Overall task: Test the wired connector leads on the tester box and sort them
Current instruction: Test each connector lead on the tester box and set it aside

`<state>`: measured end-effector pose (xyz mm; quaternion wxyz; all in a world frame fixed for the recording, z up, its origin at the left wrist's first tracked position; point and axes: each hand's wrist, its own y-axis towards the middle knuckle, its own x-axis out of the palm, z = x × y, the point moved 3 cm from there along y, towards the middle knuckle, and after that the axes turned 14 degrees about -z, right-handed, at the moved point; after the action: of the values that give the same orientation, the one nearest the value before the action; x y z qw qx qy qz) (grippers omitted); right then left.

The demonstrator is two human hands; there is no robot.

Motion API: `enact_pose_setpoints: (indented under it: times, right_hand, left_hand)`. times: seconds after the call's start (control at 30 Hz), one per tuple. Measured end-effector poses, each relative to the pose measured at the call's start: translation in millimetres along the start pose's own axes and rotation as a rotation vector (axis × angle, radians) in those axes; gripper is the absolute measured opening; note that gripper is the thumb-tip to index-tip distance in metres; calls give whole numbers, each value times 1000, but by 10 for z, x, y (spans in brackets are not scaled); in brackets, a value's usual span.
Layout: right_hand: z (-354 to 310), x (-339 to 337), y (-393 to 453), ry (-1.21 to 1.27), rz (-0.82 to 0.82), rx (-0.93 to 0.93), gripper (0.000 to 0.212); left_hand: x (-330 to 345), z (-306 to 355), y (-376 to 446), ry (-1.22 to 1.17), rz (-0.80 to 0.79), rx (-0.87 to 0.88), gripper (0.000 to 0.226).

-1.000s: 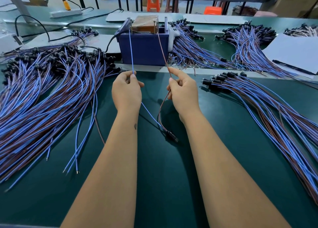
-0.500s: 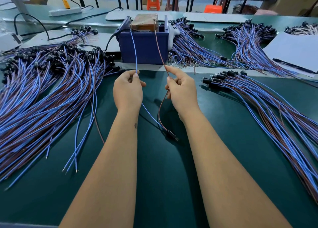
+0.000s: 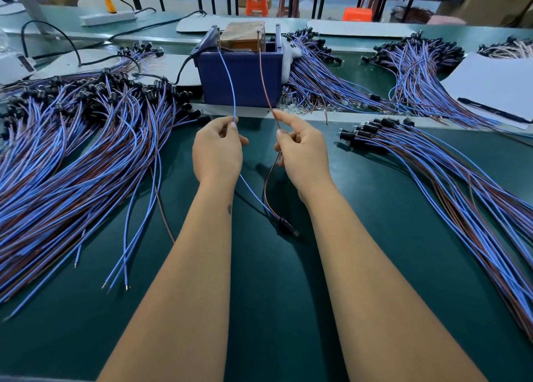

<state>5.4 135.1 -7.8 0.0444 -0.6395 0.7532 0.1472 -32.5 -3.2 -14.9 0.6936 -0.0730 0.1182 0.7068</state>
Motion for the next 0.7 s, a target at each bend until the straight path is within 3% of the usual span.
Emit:
enact_pose_setpoints:
  times: [0.7]
  right_hand:
    - [-20, 52, -10, -101, -53, 31, 36]
  left_hand:
    - [6, -27, 61, -96, -39, -50, 18]
